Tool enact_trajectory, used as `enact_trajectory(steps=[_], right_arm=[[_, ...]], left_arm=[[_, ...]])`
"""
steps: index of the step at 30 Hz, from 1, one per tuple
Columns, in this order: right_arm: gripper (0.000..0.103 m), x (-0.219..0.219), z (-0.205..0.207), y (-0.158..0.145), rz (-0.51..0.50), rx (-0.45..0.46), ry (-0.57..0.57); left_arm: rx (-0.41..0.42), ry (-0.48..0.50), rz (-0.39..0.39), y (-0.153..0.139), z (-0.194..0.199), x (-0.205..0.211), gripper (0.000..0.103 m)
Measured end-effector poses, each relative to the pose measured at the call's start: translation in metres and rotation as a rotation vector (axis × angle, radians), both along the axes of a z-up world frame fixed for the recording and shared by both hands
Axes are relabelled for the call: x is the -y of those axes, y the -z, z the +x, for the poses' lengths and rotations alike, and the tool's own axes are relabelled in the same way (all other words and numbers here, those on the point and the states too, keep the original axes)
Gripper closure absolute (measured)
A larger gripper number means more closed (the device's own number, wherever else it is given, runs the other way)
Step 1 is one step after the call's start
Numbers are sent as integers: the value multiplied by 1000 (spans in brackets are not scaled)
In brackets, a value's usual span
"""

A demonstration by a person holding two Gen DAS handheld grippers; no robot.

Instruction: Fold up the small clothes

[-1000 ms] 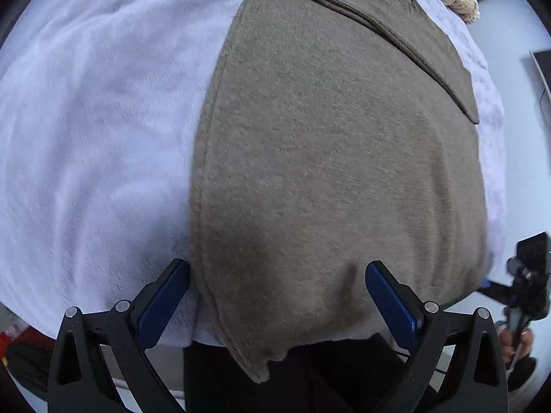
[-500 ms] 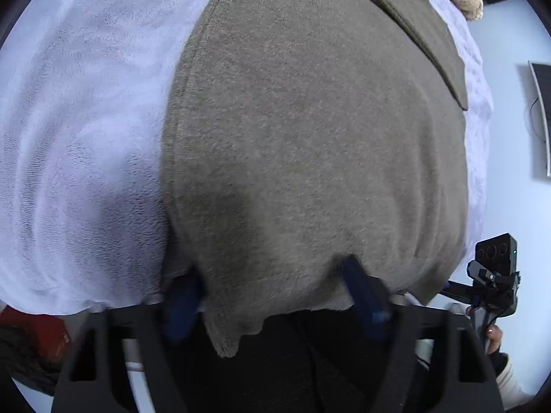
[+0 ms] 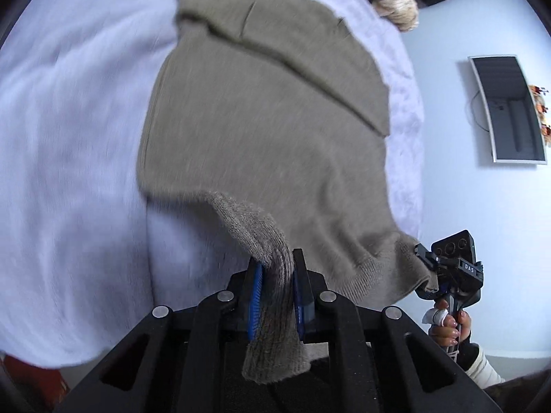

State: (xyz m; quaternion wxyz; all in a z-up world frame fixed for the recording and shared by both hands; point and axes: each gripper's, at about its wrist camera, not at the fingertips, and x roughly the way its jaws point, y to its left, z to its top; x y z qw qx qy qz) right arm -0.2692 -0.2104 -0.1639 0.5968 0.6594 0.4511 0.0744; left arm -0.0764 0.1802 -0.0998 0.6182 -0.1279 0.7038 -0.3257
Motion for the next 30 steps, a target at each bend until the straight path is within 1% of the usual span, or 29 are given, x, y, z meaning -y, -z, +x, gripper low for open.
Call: enact_trajectory(steps=[2,6,8,10,12,13,16,17,18,20,21,22,23,24,25,26,28,29,30], right_arm=[[93,4,16,-13,17,51,69],[93,11,53,-35,6,135,143],[93,13,72,-43,-10,161,150],[93,21,97,-48,-43,176,146],[93,38,116,-51,-58,189,145],[93,46,131,-52,-70,198,143],[93,76,173,-49,-102,215,137],[93,84,184,-49,-108,215,132],[93,94,201,-42,-124,204,121],[93,109,223,-27,-156,152,105],[90,116,232,-16,-188,97,87],[90,120,236,-6,-211,59,66],[89,122,241,3,-232,29,37],[88,122,245,12,-258,1,1],[87,124,240,17,-282,-21,-29],[83,123,240,22,-300,-36,-55],[70,121,238,26,-355,-68,-105],[59,121,237,24,-383,-76,-122],[52,121,230,21,-415,-76,-140]], left_arm=[[30,6,-26,-10,20,7,86],[102,8,-82,-26,65,16,86],[142,0,-92,-34,87,31,86],[177,-15,-106,-41,111,37,86],[209,-41,-126,-41,135,53,86],[225,-49,-122,-41,146,56,86],[287,-87,-77,-33,175,82,86],[312,-109,-42,-29,186,88,86],[326,-123,-15,-25,190,92,85],[350,-143,48,-14,198,96,85],[353,-137,79,-6,199,98,84],[351,-127,113,3,199,99,64],[348,-120,149,12,197,99,29],[360,-122,171,19,193,98,19],[378,-121,182,24,187,98,17],[369,-91,188,32,182,100,17],[337,-44,225,47,173,105,17],[325,-24,237,53,168,107,17],[312,1,242,59,165,109,17]])
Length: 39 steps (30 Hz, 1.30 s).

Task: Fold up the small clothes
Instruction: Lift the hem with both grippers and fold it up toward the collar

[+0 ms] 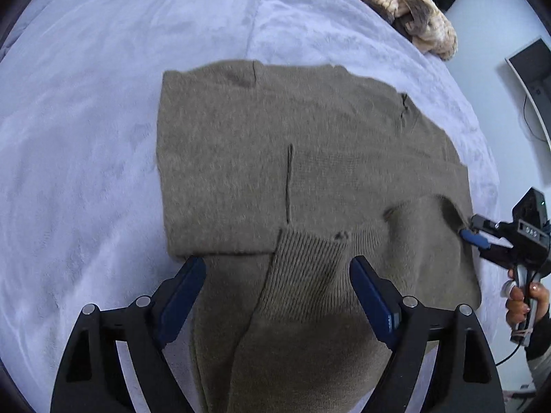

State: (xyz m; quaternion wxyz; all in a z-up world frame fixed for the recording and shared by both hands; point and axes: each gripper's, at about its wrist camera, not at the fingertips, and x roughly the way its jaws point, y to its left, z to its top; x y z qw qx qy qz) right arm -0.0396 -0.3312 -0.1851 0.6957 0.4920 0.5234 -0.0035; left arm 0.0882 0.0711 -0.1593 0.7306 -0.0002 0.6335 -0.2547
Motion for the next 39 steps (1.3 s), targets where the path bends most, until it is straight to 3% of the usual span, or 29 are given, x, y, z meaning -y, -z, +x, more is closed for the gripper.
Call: enact_trajectory(steps=[4,6,10,14,16,19,20,21,22,23,24,25,27,33,39], right_arm=[[49,-5,-10,-27,-212,10,-84],[39,-7,-9,-36,-304,18,-116],[35,-7,0,-36,-421,12,-202],[35,-29,14,-35,-600,26,-362],[35,-32,20,-27,-624,9,-383],[35,-24,30,-13,-581,-29,-342],[35,-23,30,-10,-572,-47,-336],[36,-24,31,-8,-579,-57,-338],[40,-29,30,-10,-617,-60,-355],[56,-34,29,-12,-649,-62,-372],[79,-42,26,-14,-688,-61,-402],[88,-47,24,-14,-697,-62,-419],[93,-55,19,-20,-729,-60,-432],[94,-61,-1,-71,-822,33,-350],[94,-65,2,-115,-920,135,-316]], left_arm=[[-56,80,38,16,-5,15,17],[-75,103,58,24,-4,19,17],[-96,111,71,25,-6,17,17],[-124,127,59,24,-10,13,17],[-125,129,63,25,-12,13,17],[-115,126,82,23,-16,17,18],[-104,133,96,22,-20,20,23],[-89,151,113,21,-26,23,33],[-92,170,124,22,-30,26,60],[-85,192,150,24,-37,29,71],[-55,211,156,22,-44,33,76],[-35,227,159,20,-48,35,89],[-1,217,155,12,-54,35,90],[97,95,82,-33,-52,15,90],[226,48,30,-77,-15,3,90]])
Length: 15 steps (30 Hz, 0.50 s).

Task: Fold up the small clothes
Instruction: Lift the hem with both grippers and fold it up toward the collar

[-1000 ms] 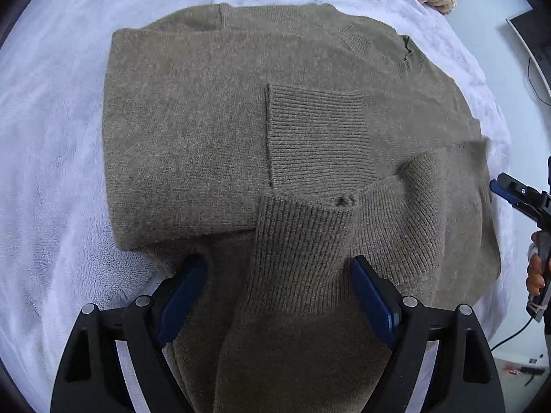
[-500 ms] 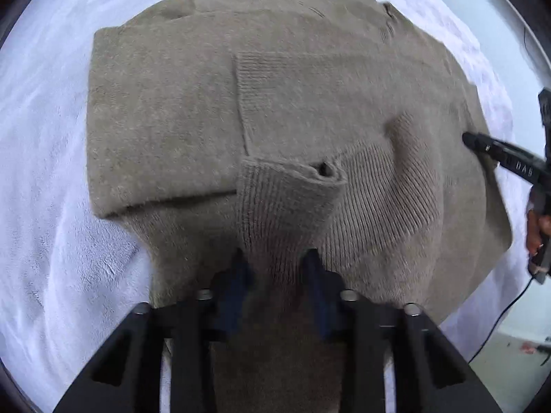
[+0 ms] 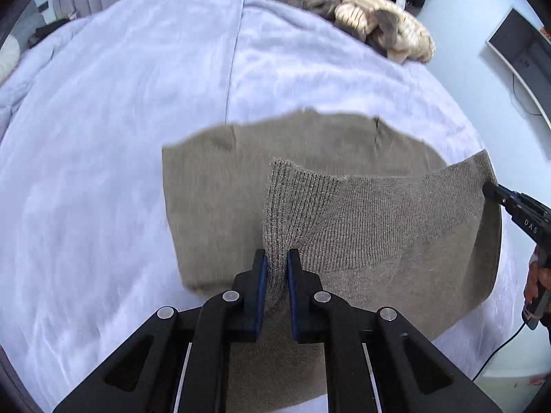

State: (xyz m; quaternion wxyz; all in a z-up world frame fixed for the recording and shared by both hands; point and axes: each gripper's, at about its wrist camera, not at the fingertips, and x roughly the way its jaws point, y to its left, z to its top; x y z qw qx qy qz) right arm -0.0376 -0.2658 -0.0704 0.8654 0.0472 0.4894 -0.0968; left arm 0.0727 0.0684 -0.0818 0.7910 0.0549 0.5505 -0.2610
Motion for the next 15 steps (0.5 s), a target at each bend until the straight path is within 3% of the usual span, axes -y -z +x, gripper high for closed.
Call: enact_trajectory(steps=[5,8,10,15], right_arm=[[94,20,25,-17,4,57,36],[94,34,45,-16,-19,70,47],[94,45,62,-2,-10,45,59],[94,70,90,58,121,-43,112]], left_arm=[[108,11,-19,-18,33,24,90],[150,0,-8,-9,56,42,90],[127,-21,18,8,74,55,90],[89,-66,121,63,87,69,90]])
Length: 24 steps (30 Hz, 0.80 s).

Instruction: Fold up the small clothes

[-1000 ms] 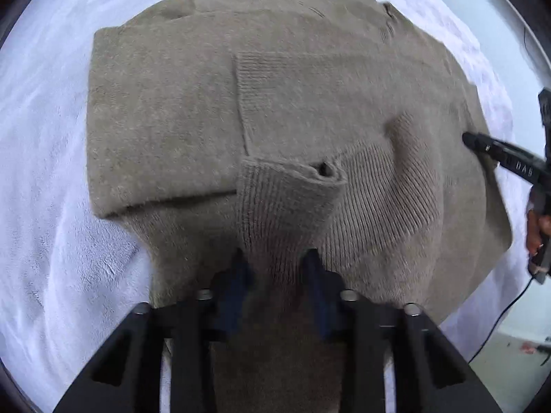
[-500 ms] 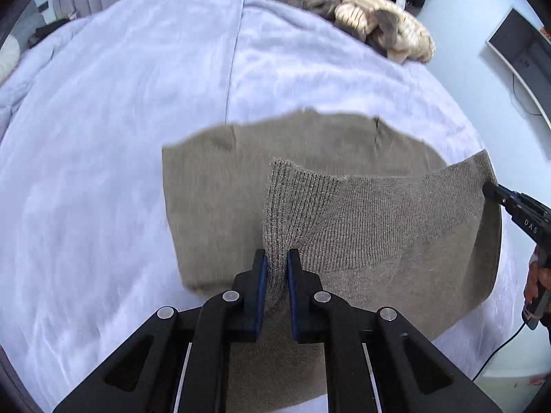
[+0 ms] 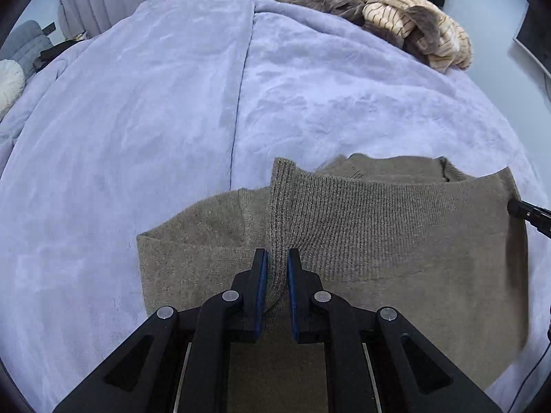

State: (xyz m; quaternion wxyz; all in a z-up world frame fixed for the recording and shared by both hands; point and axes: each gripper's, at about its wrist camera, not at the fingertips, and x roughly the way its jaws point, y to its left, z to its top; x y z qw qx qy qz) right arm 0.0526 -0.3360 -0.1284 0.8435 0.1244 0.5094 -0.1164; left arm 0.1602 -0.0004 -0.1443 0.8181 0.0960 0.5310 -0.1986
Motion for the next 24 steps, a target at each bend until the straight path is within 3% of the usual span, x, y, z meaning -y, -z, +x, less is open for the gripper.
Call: enact_trajectory(steps=[4,7,8,11,12,16,18,19,23,24], right_arm=[[92,8,3,30,45,-45,23],[85,23,-5,34,55,-58,83],[79,28,-7,32,56,-61,101],[79,37,-23,19,-32,-83,164],[79,40,-30,14,-20,-75,174],[75,43,-63,2,115,-46,206],[75,37,-81,2,176,-48,207],[74,33,-93,3,226,-46,212],[50,19,-133,13,417,-48,240],[49,15,-144,15,470,-45,239]], left_arm=[[15,-54,49,11,5,-9,88],[49,-128,101,9,11,-27,52],[59,-144,112,7,12,-31,52],[61,-185,120,-4,10,-49,52],[51,-190,107,-6,9,-53,52],[-36,-162,48,-10,-7,-66,52],[-83,-149,33,-8,-20,-72,37],[-101,-153,21,-8,-29,-77,25],[-194,-170,-37,-7,-62,-98,23],[-216,-180,-48,-5,-68,-102,23]])
